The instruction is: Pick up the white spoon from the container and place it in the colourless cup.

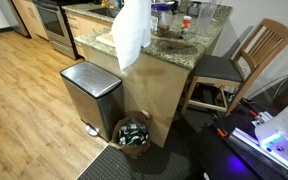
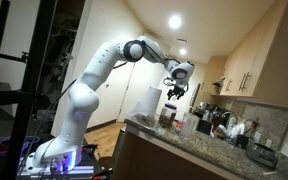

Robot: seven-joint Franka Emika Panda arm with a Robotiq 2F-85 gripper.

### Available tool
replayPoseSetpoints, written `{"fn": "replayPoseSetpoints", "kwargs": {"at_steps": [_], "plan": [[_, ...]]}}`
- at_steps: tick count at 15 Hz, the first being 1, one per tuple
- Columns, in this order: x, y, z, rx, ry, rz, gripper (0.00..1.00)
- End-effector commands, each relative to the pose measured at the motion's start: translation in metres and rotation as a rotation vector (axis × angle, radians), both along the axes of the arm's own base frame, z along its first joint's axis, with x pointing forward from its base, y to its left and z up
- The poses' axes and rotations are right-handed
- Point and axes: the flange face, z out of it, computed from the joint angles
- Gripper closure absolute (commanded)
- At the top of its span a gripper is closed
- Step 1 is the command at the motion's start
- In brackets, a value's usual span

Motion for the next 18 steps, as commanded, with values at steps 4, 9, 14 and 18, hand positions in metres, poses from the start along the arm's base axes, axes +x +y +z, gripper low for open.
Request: {"fn": "replayPoseSetpoints", "kwargs": {"at_steps": [4, 9, 14, 18], "plan": [[0.018, 0.02, -0.014, -0.008, -0.002, 0.022, 0.0], [0.046, 0.043, -0.019, 0.026, 0.015, -0.012, 0.0], [0.075, 0.042, -0.031, 0.048, 0.033, -0.155, 0.0], [0.069, 0.043, -0.034, 0.053, 0.046, -0.137, 0.0]]}}
